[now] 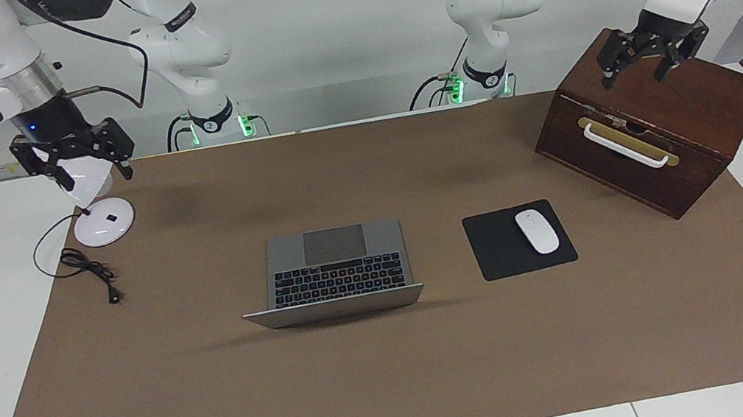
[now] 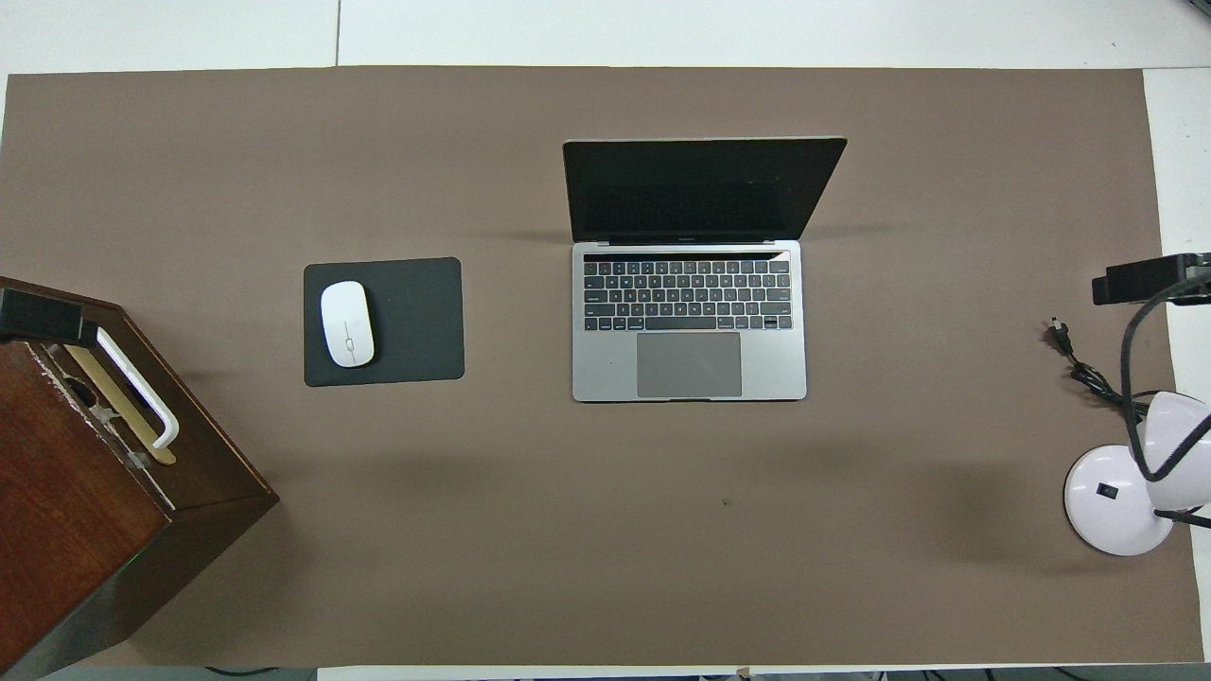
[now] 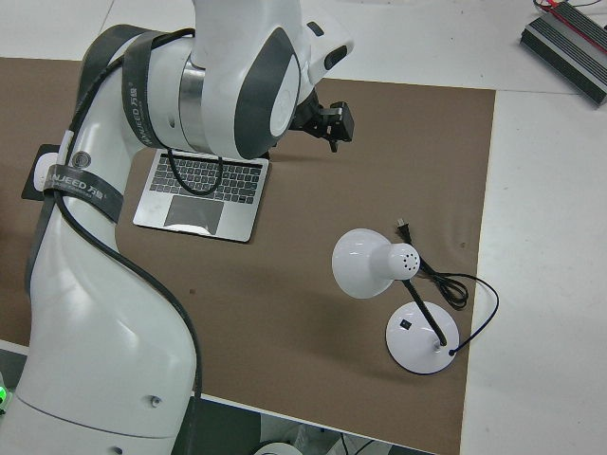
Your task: Close laptop with both arms
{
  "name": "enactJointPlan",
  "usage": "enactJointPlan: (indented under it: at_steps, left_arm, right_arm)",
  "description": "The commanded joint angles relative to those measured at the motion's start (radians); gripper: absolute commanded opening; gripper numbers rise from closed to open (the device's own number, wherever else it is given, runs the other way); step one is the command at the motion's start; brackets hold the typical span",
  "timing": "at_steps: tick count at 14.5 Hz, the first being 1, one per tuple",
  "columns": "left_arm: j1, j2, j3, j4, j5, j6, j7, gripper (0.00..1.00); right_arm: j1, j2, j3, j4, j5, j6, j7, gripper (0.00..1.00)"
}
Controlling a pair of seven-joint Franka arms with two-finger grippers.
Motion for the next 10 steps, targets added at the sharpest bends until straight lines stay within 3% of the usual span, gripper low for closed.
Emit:
enactJointPlan:
  at_steps: [1,4,5,6,7,8,10]
  left_arm:
    - [0.015,-0.006,-0.010,-0.013,0.011,0.018,-0.007,1.00]
    - [0.015,-0.006,-0.010,-0.013,0.011,0.019,-0.009,0.98]
    - [0.015,-0.006,-0.008,-0.011,0.011,0.021,-0.009,0.82]
    - [0.015,-0.006,-0.008,-0.013,0.011,0.024,-0.009,0.57]
    - [0.015,-0.006,-0.008,-0.011,0.011,0.025,-0.009,0.23]
    - [0.015,-0.006,-0.008,-0.011,0.012,0.027,-0.007,0.00]
    - [0.015,-0.003,-0.010,-0.007,0.011,0.025,-0.010,0.00]
  right_arm:
    - [-0.017,-0.012,0.009,-0.013,0.020,0.053,-0.018,1.00]
    - [-0.018,0.009,0.007,-0.013,0.019,0.155,-0.021,1.00]
    - [-0.020,0.023,0.009,-0.010,0.017,0.187,-0.024,1.00]
    - [-0.020,0.043,0.009,-0.004,0.019,0.212,-0.023,1.00]
    - [-0.022,0.063,0.009,0.002,0.019,0.259,-0.021,1.00]
    - [-0.022,0.093,0.009,0.020,0.016,0.304,-0.023,1.00]
    - [-0.020,0.181,0.007,0.113,0.005,0.327,-0.021,1.00]
